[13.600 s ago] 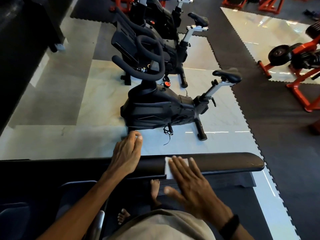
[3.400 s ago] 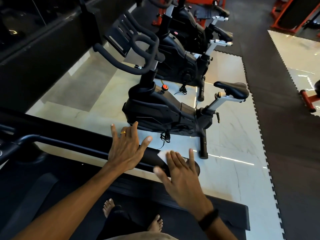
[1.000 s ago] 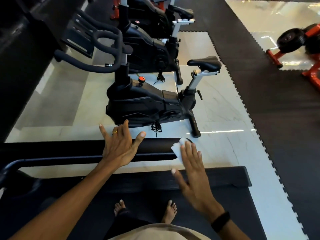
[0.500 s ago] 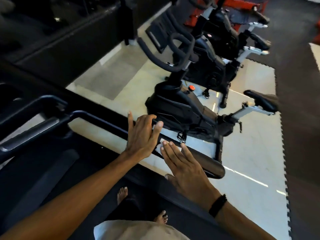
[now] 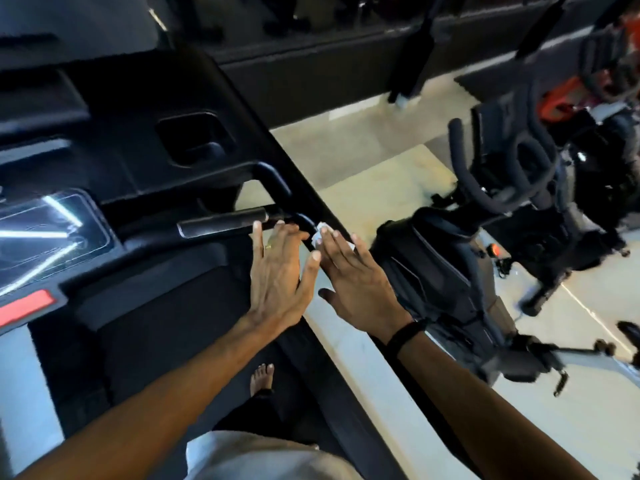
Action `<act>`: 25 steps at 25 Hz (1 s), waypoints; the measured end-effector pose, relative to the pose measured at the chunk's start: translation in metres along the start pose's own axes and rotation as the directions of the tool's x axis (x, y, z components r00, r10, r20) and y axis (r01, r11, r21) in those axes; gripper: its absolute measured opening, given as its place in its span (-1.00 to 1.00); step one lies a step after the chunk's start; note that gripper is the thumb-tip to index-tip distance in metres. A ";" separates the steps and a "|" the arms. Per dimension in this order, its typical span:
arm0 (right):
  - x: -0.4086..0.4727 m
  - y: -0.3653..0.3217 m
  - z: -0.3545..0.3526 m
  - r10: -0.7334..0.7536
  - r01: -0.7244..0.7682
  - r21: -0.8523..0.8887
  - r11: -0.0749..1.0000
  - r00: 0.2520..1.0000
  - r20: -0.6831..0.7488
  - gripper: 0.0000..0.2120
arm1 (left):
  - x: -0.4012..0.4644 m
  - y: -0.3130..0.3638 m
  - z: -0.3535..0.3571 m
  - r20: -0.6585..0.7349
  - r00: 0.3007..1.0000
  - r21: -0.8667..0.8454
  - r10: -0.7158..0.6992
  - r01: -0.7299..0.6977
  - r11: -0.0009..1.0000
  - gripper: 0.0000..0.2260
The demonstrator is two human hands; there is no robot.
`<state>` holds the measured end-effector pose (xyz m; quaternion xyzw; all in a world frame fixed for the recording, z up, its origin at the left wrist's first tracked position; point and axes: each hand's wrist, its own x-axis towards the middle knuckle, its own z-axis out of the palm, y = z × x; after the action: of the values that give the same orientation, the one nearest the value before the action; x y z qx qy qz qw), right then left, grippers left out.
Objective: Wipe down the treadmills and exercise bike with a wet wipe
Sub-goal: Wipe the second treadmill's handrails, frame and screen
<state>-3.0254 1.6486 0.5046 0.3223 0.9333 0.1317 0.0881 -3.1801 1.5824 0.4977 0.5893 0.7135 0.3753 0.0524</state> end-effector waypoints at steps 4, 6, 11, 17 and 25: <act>0.037 -0.006 -0.002 -0.049 0.047 -0.039 0.998 0.998 -0.039 -0.29 | -0.016 -0.017 0.009 -0.010 0.996 -0.060 -0.085 0.084 0.995 -0.60; 0.033 -0.006 -0.005 -0.030 0.029 -0.018 0.999 0.999 -0.038 -0.34 | -0.015 -0.013 0.016 -0.009 0.995 -0.105 -0.098 0.097 0.990 -0.62; -0.042 -0.014 -0.005 0.094 -0.097 0.103 0.990 0.995 0.039 -0.31 | 0.001 0.031 0.030 0.026 0.997 -0.248 0.069 -0.061 0.967 -0.69; -0.176 -0.051 0.009 0.450 -0.459 0.159 0.874 0.888 0.092 -0.28 | -0.005 0.094 0.064 0.167 0.868 -0.371 0.467 -0.384 0.846 -0.79; -0.279 -0.091 0.021 0.885 -0.853 0.290 0.434 0.465 0.042 -0.41 | -0.075 0.181 0.091 0.327 0.461 -0.545 0.825 -0.622 0.563 -0.74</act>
<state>-2.8567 1.4090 0.4794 0.7565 0.6458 0.0481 -0.0916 -2.9652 1.5635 0.5136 0.8999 0.2600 0.2937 0.1908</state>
